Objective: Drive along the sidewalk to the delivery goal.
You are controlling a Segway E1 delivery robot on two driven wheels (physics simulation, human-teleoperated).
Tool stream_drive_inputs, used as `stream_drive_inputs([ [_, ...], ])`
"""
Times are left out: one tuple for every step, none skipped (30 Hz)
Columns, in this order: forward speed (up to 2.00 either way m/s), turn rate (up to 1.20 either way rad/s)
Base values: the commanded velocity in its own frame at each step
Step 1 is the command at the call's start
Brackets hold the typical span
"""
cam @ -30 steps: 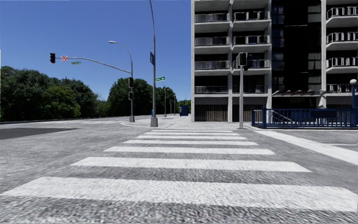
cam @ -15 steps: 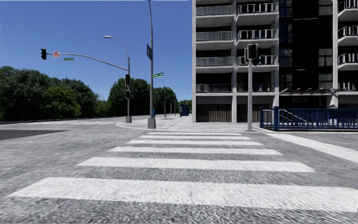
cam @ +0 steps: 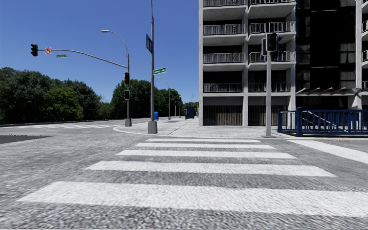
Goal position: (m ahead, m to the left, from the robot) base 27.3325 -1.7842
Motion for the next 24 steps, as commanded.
stream_drive_inputs([
  [2.00,0.00],
  [2.00,0.00],
  [2.00,0.00],
  [2.00,0.00],
  [2.00,0.00],
  [2.00,0.00],
  [2.00,0.00],
  [2.00,0.00],
  [2.00,0.00],
  [2.00,0.00],
  [2.00,0.00],
  [2.00,0.00],
  [2.00,0.00],
  [2.00,0.00],
  [2.00,0.00],
  [2.00,0.00],
  [2.00,0.00],
  [2.00,0.00],
  [2.00,0.00],
  [2.00,0.00],
  [2.00,0.00],
  [2.00,0.00],
  [2.00,0.00],
  [2.00,0.00],
])
